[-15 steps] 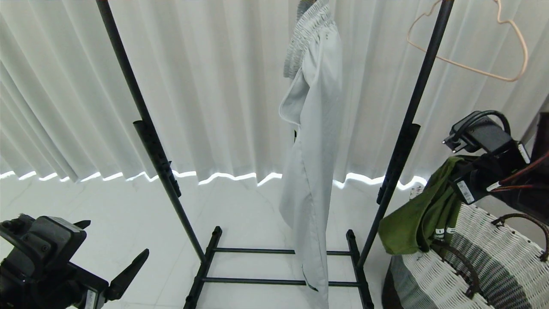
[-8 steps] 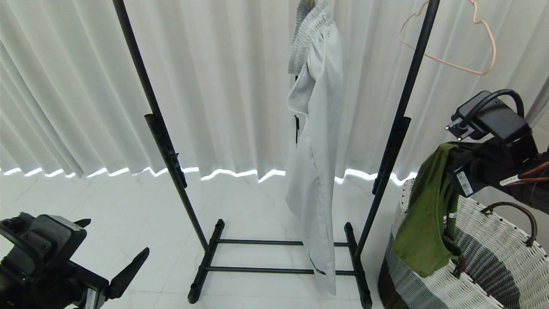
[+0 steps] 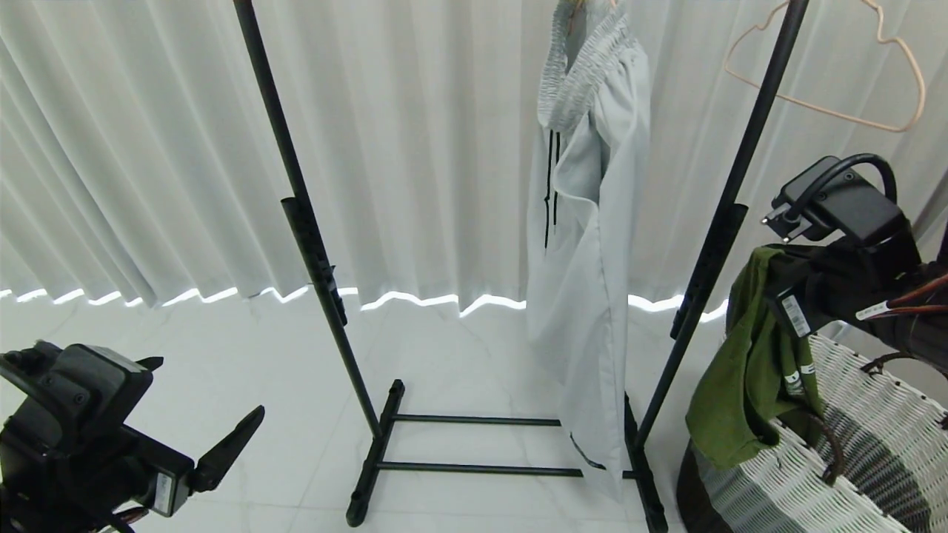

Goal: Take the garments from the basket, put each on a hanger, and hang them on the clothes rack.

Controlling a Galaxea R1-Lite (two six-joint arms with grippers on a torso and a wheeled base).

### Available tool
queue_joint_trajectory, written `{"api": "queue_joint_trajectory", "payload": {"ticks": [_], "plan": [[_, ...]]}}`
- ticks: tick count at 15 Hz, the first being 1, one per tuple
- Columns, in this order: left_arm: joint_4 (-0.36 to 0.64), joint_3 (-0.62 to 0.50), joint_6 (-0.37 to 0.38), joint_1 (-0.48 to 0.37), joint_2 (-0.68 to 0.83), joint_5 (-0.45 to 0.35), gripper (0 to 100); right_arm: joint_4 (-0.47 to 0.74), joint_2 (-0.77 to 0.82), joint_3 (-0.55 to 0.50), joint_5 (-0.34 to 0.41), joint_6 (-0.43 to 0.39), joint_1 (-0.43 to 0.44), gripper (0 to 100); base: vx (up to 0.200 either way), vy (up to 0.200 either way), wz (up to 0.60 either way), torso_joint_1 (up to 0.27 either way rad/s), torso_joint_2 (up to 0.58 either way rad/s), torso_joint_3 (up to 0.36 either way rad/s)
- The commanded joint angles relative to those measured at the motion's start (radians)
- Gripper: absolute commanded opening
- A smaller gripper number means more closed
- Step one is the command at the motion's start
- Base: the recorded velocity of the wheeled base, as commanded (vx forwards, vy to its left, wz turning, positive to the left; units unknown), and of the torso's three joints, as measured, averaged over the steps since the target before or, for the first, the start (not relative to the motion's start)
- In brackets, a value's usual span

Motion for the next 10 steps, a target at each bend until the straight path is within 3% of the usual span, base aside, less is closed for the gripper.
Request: {"api": "queue_joint_trajectory", "payload": {"ticks": [1, 4, 7, 9, 10], "plan": [[0.0, -0.018, -0.003, -0.014, 0.023, 0.0, 100, -0.001, 0.0, -0.012, 0.001, 0.001, 0.018, 0, 0.0, 0.0, 0.0, 0.0, 0.0, 0.0], [0.0, -0.037, 0.002, -0.076, 0.032, 0.0, 100, 0.085, -0.006, -0.087, 0.001, 0.025, 0.081, 0, 0.0, 0.0, 0.0, 0.0, 0.0, 0.0], [0.0, -0.041, -0.003, -0.145, 0.051, -0.02, 100, 0.26, -0.003, -0.225, 0.002, 0.186, 0.227, 0, 0.0, 0.0, 0.0, 0.0, 0.0, 0.0], [0.0, -0.055, -0.016, -0.237, 0.044, -0.108, 100, 0.358, -0.003, -0.294, 0.005, 0.298, 0.322, 0, 0.0, 0.0, 0.0, 0.0, 0.0, 0.0], [0.0, -0.063, -0.019, -0.26, 0.046, -0.123, 100, 0.369, -0.003, -0.303, 0.005, 0.317, 0.339, 0, 0.0, 0.0, 0.0, 0.0, 0.0, 0.0]]}}
